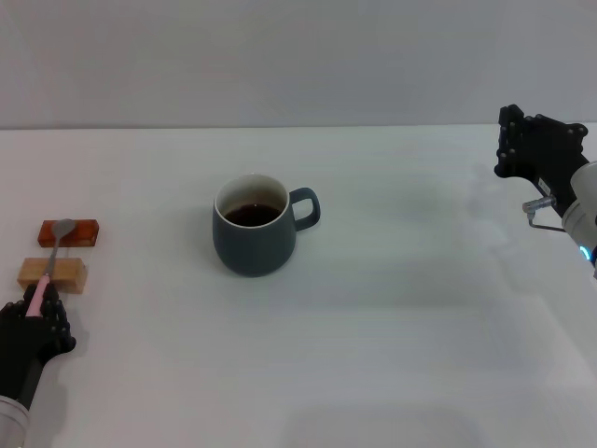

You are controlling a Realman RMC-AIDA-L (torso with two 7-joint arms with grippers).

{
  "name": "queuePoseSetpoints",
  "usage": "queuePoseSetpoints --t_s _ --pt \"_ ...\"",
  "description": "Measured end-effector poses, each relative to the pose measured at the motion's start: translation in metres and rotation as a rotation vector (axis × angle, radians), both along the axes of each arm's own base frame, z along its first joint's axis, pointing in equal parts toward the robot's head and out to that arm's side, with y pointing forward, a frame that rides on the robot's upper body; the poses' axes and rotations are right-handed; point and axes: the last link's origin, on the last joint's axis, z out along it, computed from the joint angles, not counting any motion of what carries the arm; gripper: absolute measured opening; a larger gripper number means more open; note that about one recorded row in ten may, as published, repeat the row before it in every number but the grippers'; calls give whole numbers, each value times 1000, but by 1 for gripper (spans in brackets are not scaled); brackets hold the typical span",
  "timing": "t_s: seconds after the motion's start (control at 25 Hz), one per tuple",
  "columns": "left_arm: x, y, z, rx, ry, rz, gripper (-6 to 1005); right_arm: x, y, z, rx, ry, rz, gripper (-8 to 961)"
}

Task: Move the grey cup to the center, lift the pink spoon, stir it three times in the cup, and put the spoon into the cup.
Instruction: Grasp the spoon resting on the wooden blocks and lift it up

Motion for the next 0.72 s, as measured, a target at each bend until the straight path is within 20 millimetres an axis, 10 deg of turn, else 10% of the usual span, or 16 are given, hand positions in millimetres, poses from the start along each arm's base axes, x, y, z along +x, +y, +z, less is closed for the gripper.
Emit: queuePoseSetpoints --t_s 0.72 --pt "2 3 0 0 -1 -9 159 -1 1 -1 -8 -4 -5 30"
